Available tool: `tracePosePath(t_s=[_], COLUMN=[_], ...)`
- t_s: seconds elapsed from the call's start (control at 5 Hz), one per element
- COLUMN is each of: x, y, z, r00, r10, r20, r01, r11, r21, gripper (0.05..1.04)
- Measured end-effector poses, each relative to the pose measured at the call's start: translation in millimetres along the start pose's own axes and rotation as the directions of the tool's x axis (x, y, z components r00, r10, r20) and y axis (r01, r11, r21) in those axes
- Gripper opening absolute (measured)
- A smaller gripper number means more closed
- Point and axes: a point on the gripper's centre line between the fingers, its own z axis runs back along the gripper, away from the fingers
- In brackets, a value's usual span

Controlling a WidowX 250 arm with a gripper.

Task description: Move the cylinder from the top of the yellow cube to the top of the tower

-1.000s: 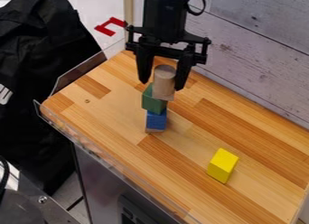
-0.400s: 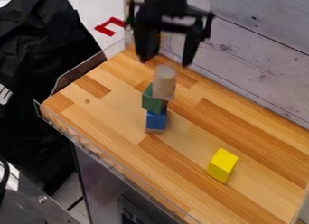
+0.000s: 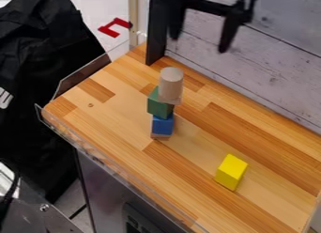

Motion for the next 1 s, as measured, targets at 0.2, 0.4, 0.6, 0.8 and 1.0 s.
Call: tracePosePath(t_s=[0.2,0.4,0.6,0.8,1.0], x=[-6.2,-18.4,-29.2,-34.8,-34.2], y=[-35.6,-51.2,-56.9,-54.4,-53.3], z=[-13.4,-25.7,-42.5,-52.2,-54.1], r00=[0.994,0.986,0.981,0.982,0.984], r10=[-0.113,-0.162,-0.183,-0.175,-0.168], r20=[-0.014,-0.038,-0.056,-0.073,-0.066], r01=[0.112,0.160,0.180,0.171,0.165], r11=[0.993,0.986,0.982,0.984,0.985], r21=[-0.028,-0.038,-0.061,-0.054,-0.045], gripper=[1.000,1.000,1.000,1.000,1.000])
